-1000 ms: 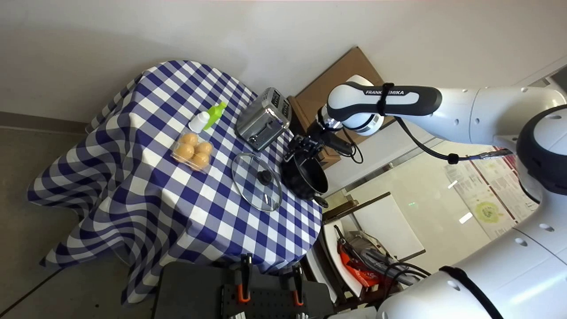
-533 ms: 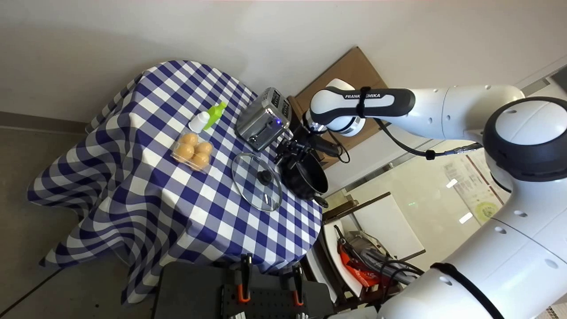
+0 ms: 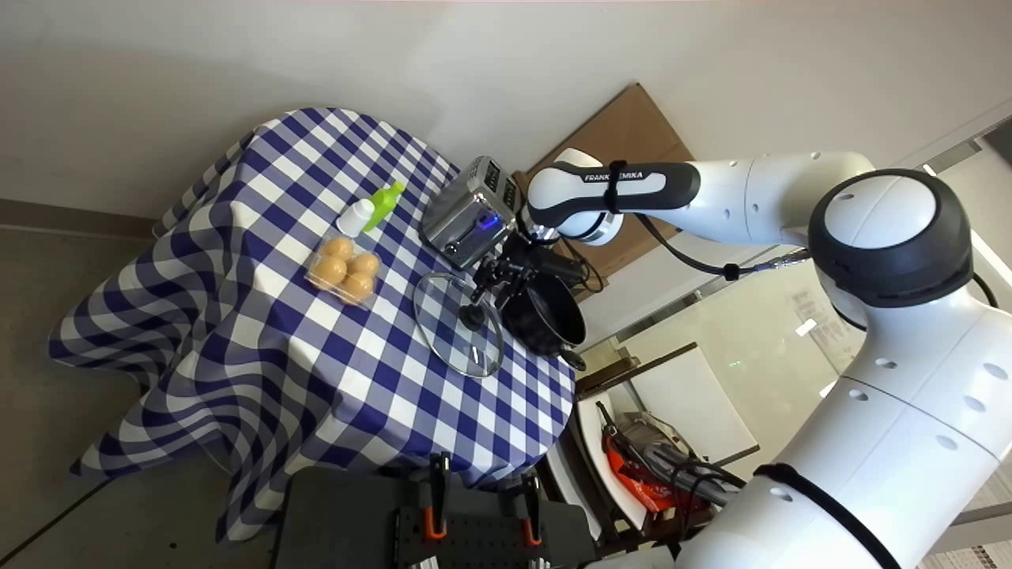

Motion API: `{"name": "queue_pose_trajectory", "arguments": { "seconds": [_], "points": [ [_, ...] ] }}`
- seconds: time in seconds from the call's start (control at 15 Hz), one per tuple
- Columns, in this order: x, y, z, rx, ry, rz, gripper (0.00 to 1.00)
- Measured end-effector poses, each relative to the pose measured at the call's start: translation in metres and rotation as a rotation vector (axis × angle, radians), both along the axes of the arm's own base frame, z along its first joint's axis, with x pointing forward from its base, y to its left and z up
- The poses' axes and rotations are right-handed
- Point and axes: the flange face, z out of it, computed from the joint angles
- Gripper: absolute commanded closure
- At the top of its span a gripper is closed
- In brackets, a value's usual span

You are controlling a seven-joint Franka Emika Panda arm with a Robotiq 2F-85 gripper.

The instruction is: Put the lid over the pot

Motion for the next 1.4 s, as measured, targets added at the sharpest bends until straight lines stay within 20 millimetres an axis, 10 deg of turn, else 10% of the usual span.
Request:
{"name": "queue_pose_trajectory", "arguments": {
  "seconds": [0.33, 0.4, 0.73, 1.4],
  "points": [
    [-0.005, 0.007, -0.021, -0.007, 0.056, 0.008, 0.26],
    [-0.007, 0.006, -0.026, -0.009, 0.066, 0.006, 0.50],
    [-0.010, -0.003, -0.036, -0.028, 0.084, -0.036, 0.76],
    [-0.009, 0.002, -0.031, -0.025, 0.070, -0.032, 0.76]
  ]
}}
